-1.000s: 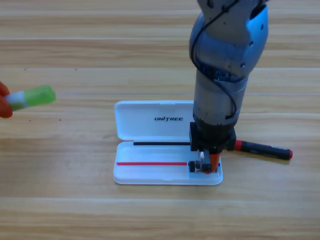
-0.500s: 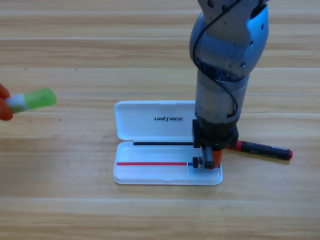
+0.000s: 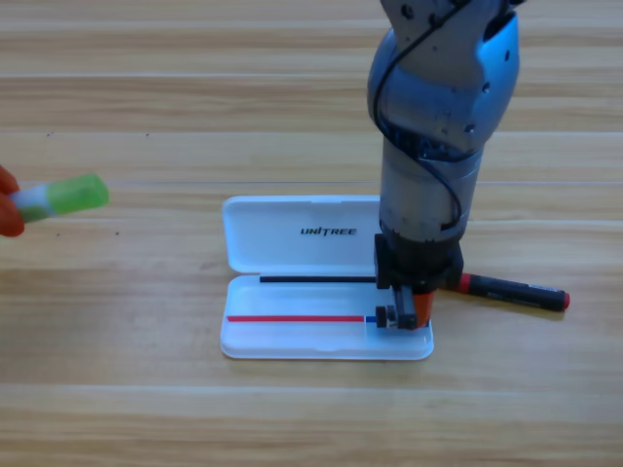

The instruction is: Clean up eraser and pencils

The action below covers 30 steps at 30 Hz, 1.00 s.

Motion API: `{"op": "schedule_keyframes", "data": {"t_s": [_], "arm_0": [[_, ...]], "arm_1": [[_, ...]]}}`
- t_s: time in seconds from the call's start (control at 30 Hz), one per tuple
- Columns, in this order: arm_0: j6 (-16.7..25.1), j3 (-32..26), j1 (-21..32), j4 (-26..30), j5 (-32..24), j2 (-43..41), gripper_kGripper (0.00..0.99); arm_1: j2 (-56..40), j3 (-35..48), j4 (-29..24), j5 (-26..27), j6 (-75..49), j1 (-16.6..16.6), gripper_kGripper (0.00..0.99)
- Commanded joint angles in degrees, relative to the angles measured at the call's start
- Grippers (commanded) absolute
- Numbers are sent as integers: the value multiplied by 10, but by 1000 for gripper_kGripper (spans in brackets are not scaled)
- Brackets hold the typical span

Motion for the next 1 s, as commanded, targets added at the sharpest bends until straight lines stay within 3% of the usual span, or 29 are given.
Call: {"op": "schedule_keyframes", "data": {"t_s": [0.03, 0.17, 0.23, 0.4, 0.5, 0.63, 0.8, 0.9, 1.0], "arm_0": [[-5, 17, -11, 0, -5, 12, 0], [-5, 17, -11, 0, -5, 13, 0], [-5, 18, -11, 0, -5, 13, 0], [-5, 22, -11, -2, -6, 14, 0], [-5, 24, -11, -5, -6, 15, 0], [-5, 26, -11, -6, -6, 16, 0], [-9, 19, -22, -10, -10, 15, 0], [-28, -1, -55, -8, -7, 22, 0], [-51, -27, -98, -8, -5, 51, 0]], "arm_1": [[50, -7, -6, -6, -6, -19, 0], [53, -9, -6, -6, -6, -19, 0], [55, -11, -6, -7, -6, -19, 213], [51, -11, -6, -11, -6, -19, 469], [41, -9, -6, -12, -6, -19, 552], [9, 2, -6, -9, -5, -19, 772], [-79, 48, 2, 14, -5, -19, 819], [-146, 98, 4, 20, -5, -19, 834], [-197, 143, 4, 12, -6, -40, 851]]}}
